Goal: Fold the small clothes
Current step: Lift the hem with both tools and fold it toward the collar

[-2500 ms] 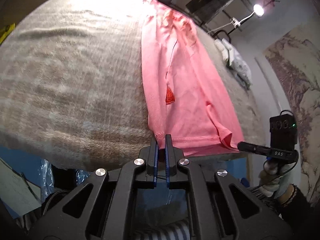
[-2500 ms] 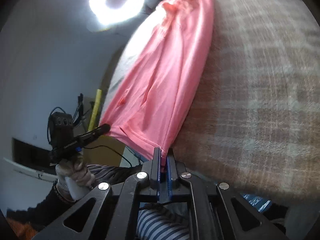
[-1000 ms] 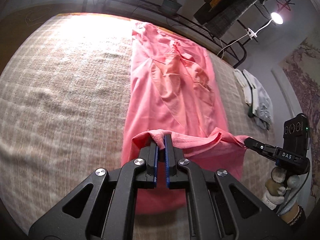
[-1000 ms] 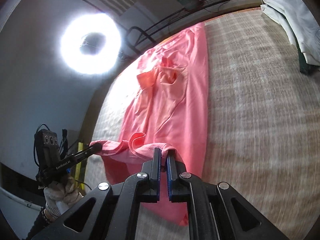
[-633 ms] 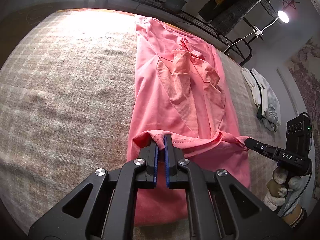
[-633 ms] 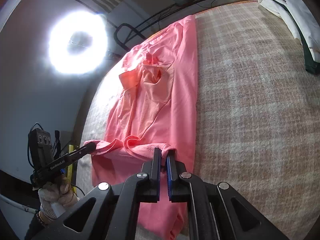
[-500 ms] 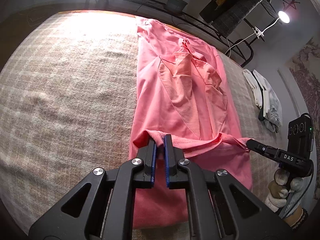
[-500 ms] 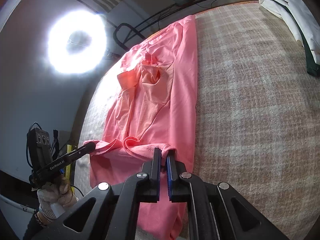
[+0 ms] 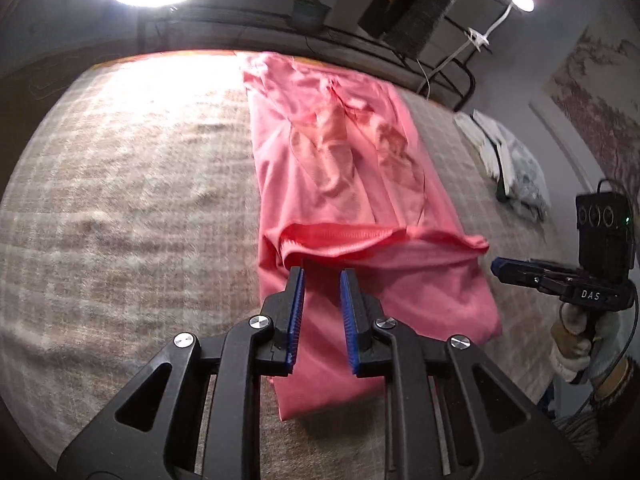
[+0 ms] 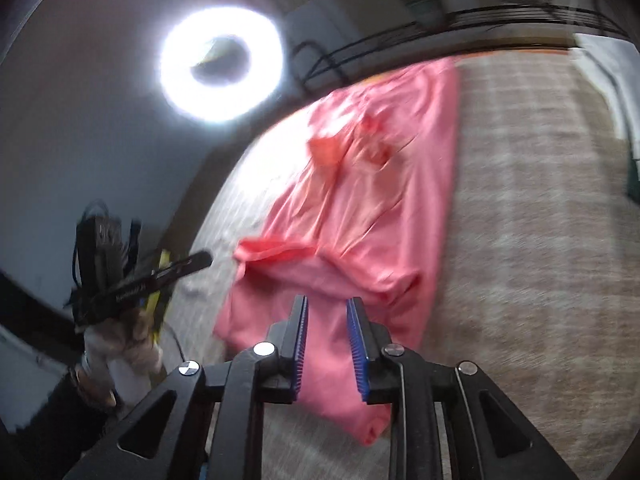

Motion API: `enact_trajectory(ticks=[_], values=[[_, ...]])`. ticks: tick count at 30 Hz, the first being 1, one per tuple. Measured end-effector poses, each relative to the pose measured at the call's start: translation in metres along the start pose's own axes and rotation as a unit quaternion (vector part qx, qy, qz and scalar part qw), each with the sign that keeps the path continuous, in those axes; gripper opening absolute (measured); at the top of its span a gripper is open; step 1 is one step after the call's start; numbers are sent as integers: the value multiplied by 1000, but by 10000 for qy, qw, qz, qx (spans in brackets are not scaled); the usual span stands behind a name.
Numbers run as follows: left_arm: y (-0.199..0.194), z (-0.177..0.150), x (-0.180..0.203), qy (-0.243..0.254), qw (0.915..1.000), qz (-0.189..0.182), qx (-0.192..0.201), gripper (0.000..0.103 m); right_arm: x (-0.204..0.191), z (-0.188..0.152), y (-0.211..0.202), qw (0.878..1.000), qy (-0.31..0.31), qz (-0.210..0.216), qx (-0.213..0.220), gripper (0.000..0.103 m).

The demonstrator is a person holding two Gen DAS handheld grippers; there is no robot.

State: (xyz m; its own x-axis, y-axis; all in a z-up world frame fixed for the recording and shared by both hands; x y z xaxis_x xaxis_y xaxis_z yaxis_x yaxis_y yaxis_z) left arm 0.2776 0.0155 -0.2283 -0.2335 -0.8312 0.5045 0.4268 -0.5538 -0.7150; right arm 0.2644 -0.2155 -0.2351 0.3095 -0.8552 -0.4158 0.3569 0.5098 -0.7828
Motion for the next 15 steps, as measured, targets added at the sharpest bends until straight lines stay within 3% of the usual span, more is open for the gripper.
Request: enact_trajectory(ticks=[7, 12, 15], values=[[41, -9, 0, 190, 9988, 148, -438, 17, -23, -11, 41, 9948, -802, -461, -420, 20], [50, 14, -6, 264, 9984, 488, -112, 17, -8, 4, 55, 9916, -755, -1029, -199, 20], [46, 29, -17, 176, 9968, 761, 173, 17, 5, 24, 52, 9901, -471, -1320, 127, 26]])
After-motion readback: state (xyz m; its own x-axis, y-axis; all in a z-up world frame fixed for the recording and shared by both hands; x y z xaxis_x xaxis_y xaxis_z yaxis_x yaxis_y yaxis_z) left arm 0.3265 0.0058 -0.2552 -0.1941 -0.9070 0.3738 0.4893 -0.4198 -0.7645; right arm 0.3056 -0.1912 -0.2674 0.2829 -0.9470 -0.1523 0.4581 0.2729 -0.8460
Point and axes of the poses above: each gripper's, at about its wrist camera, not at the fingertips, and y roughly the way its jaws point, x to its right, z to its top, the point moved 7 cm from there along y, roughly the way its jaws point, and after that the axes turned 12 degrees about -z, right-handed, at the moved point
